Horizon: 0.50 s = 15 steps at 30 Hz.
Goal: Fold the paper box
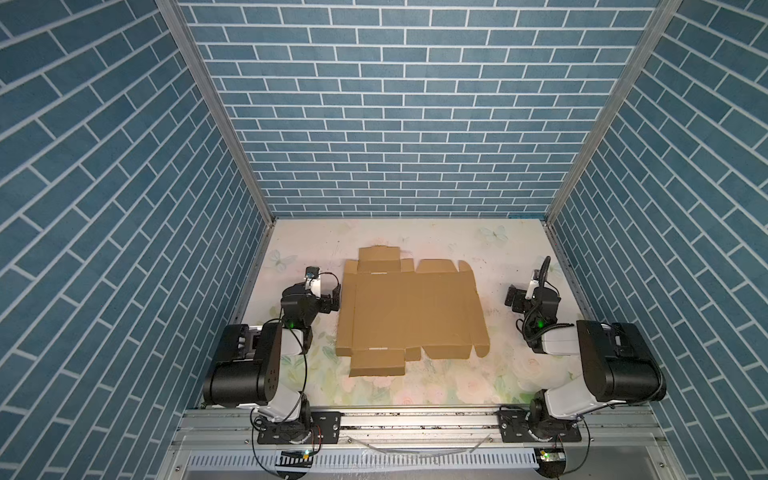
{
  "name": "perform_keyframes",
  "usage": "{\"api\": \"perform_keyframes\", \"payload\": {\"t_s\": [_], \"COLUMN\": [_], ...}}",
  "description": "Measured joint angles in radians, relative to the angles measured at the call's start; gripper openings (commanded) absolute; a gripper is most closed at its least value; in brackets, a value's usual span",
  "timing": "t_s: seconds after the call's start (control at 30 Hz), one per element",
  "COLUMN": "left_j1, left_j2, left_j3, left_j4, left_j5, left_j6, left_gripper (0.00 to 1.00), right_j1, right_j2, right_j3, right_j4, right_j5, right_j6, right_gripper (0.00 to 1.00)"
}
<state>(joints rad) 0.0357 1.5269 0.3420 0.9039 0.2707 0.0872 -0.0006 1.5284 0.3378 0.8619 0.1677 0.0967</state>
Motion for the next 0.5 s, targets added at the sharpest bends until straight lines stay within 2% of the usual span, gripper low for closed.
{"api": "perform_keyframes", "payload": {"t_s": [0.5], "left_j1": [0.0], "left_j2": [0.0], "left_j3": [0.0], "left_j4": [0.008], "left_j5": [0.0], "left_j6": [0.022], "left_gripper": [1.0], "right_j1": [0.0], "right_j2": [0.002], "right_j3": [0.013], "right_j4": [0.013], "right_j5": [0.0], "right_j6": [-0.001], "right_gripper": [0.99]}}
